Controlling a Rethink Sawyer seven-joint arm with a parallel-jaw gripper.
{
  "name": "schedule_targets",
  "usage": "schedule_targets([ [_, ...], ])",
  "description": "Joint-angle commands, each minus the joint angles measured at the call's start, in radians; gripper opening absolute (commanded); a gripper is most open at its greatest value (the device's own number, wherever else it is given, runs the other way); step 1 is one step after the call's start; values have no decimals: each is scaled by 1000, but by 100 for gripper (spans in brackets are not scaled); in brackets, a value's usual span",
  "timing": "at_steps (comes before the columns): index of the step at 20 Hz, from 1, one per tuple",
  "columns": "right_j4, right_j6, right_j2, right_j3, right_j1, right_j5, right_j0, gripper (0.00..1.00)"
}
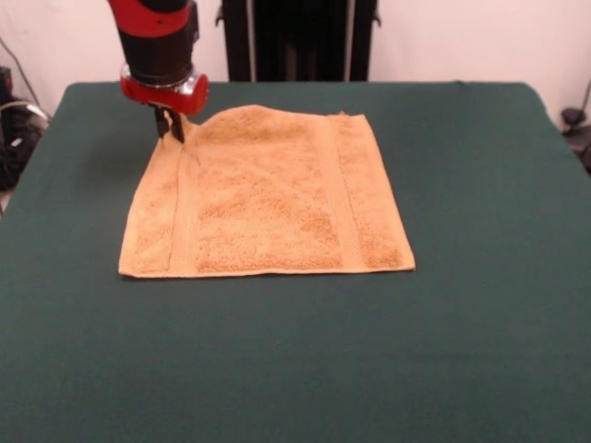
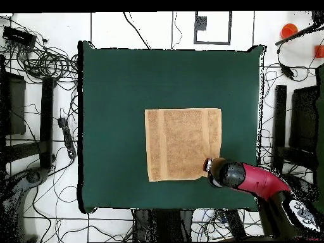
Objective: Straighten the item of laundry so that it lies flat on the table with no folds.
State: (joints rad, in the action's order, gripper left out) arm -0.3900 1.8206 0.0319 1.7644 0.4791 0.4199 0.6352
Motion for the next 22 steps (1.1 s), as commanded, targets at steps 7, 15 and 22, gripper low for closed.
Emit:
schedule_targets([
  [7, -5, 10, 101, 15, 9, 46, -51, 0],
  [15, -1, 8, 103, 17, 18, 56, -51, 0],
  [22, 9, 31, 96, 25, 22, 47, -55, 0],
])
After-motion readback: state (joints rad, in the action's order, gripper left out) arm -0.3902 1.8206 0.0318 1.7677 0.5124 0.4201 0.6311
